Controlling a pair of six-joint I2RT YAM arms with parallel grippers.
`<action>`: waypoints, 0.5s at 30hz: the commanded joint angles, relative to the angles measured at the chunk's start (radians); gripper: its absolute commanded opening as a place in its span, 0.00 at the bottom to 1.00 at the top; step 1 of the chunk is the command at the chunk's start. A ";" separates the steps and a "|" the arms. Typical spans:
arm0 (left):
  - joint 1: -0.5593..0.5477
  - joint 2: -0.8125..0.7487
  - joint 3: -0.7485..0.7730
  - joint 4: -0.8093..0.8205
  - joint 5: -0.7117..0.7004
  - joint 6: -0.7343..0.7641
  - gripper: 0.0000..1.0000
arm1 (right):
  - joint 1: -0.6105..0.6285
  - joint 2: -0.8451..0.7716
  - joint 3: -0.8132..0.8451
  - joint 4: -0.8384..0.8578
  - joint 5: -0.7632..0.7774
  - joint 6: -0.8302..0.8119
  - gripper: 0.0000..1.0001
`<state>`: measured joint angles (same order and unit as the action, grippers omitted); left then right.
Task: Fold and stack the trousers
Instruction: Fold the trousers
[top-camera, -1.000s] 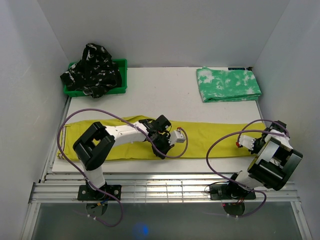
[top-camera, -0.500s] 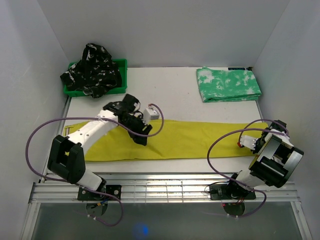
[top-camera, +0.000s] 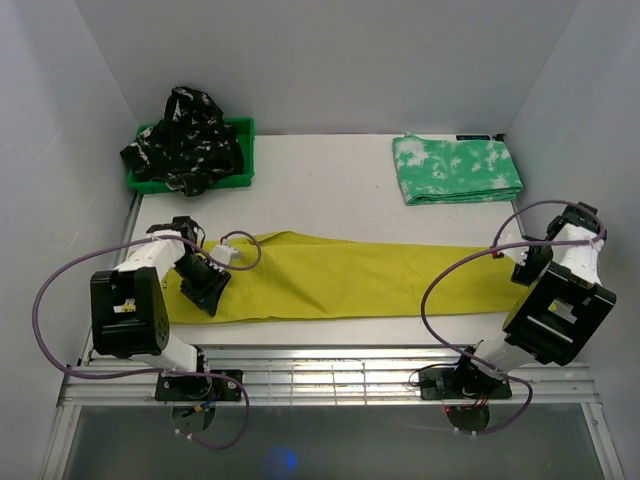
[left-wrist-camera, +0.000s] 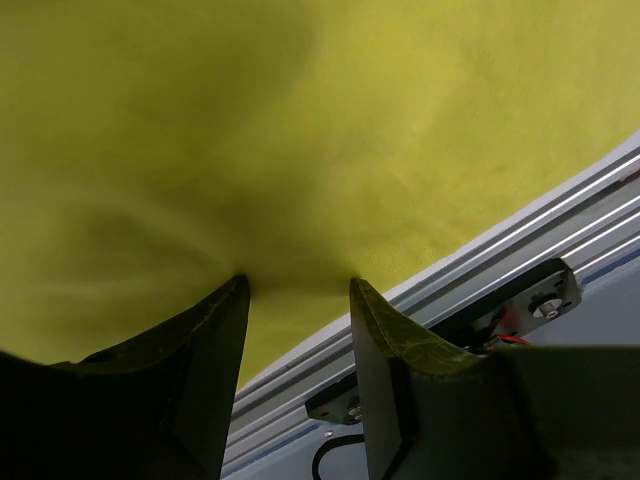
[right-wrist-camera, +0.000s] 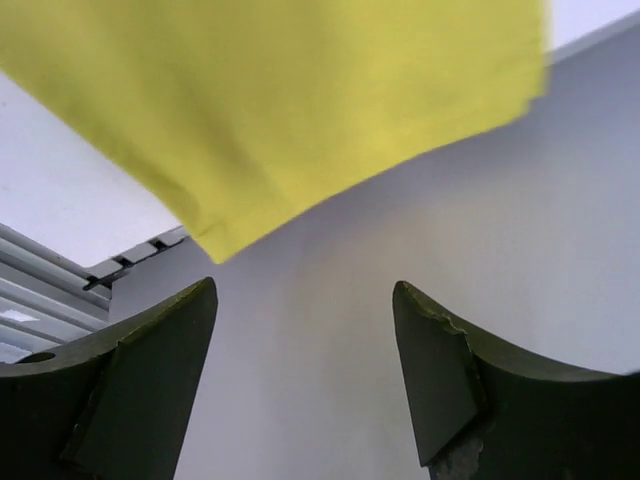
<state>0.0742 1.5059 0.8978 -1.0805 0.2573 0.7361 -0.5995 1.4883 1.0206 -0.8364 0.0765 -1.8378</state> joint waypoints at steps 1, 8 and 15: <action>-0.007 0.005 -0.059 0.093 -0.063 0.029 0.55 | 0.073 0.030 0.169 -0.306 -0.171 0.165 0.76; -0.007 -0.016 -0.062 0.123 -0.029 0.089 0.56 | 0.376 0.070 0.312 -0.376 -0.383 0.518 0.65; -0.007 -0.010 0.154 0.053 0.186 -0.036 0.56 | 0.693 0.196 0.317 -0.204 -0.475 0.868 0.52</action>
<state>0.0681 1.5036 0.9539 -1.0504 0.3237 0.7643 0.0086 1.6318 1.3102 -1.0901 -0.3096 -1.1969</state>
